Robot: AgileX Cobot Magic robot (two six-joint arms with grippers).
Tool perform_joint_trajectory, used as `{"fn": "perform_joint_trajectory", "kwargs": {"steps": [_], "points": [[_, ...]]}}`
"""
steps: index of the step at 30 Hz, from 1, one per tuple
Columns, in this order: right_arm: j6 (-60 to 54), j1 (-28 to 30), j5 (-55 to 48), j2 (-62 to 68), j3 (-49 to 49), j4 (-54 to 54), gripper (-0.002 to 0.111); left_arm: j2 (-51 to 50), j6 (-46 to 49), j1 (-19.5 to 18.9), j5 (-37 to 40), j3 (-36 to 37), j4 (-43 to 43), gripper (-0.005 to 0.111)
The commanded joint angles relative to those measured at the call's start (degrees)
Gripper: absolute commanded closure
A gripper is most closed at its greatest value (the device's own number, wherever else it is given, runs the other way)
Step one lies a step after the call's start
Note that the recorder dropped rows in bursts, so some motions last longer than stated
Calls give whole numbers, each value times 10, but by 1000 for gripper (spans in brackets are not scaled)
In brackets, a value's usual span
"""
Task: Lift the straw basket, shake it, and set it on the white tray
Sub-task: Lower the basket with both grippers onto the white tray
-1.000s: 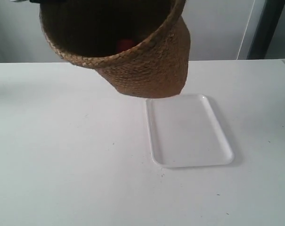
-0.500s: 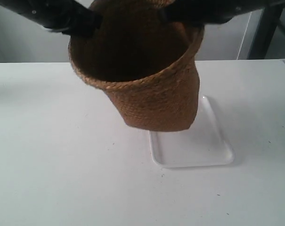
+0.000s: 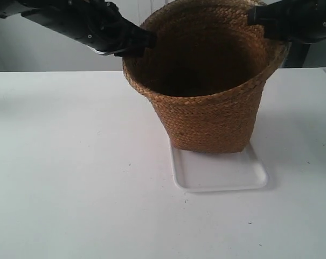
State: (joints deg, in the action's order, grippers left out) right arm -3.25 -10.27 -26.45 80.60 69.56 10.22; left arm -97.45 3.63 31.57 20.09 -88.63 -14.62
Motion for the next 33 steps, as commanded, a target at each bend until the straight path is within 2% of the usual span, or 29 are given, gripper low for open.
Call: {"fn": "perform_joint_trajectory", "kwargs": {"steps": [1, 13, 23, 27, 31, 33], "points": [[-16, 7, 23, 26, 0, 10, 108, -19, 9, 9, 8, -26, -7, 107], [-34, 7, 19, 73, 0, 19, 108, -41, -6, 18, 24, -51, -3, 107], [-45, 7, 29, 78, 0, 18, 108, -90, -11, 18, -17, -51, -4, 106], [-60, 7, 40, 89, 0, 18, 105, -93, -11, 18, -41, -51, -4, 92], [-60, 7, 53, 110, 0, 18, 92, -93, -23, 18, -58, -52, -4, 70], [-60, 7, 57, 118, 0, 19, 82, -93, -24, 18, -69, -52, -4, 64]]}}
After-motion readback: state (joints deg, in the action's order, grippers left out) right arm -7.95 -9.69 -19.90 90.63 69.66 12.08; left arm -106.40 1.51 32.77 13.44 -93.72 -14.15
